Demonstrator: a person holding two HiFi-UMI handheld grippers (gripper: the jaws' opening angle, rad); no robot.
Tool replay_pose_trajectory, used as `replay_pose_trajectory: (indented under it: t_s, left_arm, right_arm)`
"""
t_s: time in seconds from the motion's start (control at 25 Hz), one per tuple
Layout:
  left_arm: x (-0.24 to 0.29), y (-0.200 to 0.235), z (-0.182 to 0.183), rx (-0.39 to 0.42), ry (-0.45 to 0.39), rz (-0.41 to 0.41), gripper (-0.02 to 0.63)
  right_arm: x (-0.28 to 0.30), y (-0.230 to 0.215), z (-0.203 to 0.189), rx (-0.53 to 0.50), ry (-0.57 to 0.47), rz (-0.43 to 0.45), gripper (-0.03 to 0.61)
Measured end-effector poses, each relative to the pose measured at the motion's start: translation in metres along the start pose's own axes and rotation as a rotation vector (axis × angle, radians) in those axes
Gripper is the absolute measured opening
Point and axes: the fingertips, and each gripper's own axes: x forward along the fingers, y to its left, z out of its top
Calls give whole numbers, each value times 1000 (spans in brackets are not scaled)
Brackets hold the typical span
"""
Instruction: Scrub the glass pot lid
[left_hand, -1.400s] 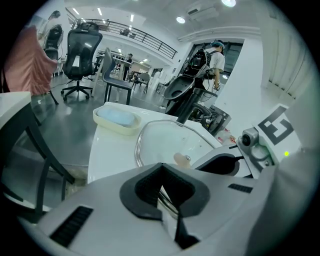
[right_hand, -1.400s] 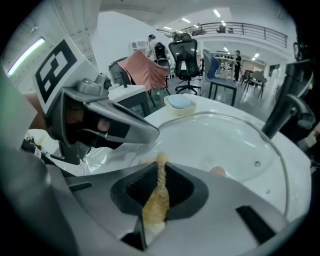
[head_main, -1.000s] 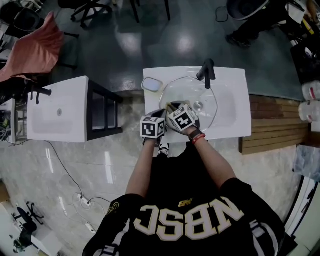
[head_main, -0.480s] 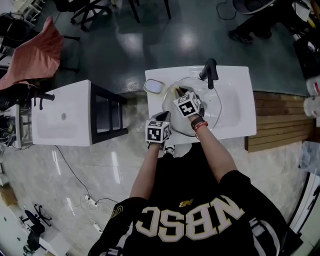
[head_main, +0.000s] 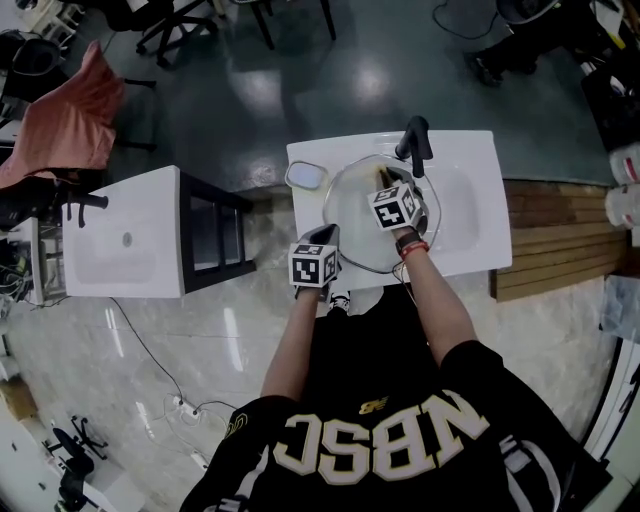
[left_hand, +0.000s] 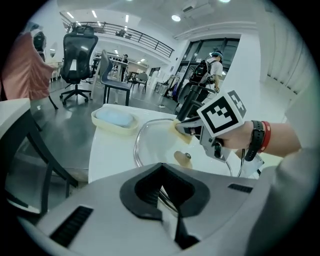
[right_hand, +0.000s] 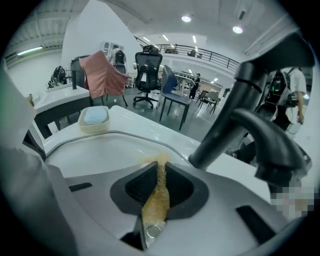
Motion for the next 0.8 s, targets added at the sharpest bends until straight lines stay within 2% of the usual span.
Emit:
replay_pose_trajectory:
  t_s: [0.08,0.24,0.32,0.44,0.8]
  left_arm:
    - [1,-1,1,13,-2,5,12]
    - [0,0,0,13,-3,0,12]
    - [0,0,0,9,-3,-3,12]
    - [0,1,-1,9,-3,-5,12]
    - [2,1,2,7,-11,-16,12]
  right_arm:
    - [-2,-11,-7,-16,13,-28,55]
    - [-10,-24,-21,-110,49,-96,54]
    - [-16,-30,-31,-99,67,-110,54]
    - [-24,-38,-43,-79,93,-120,54]
    - [-58,-46,-80,-131,238,-103,54]
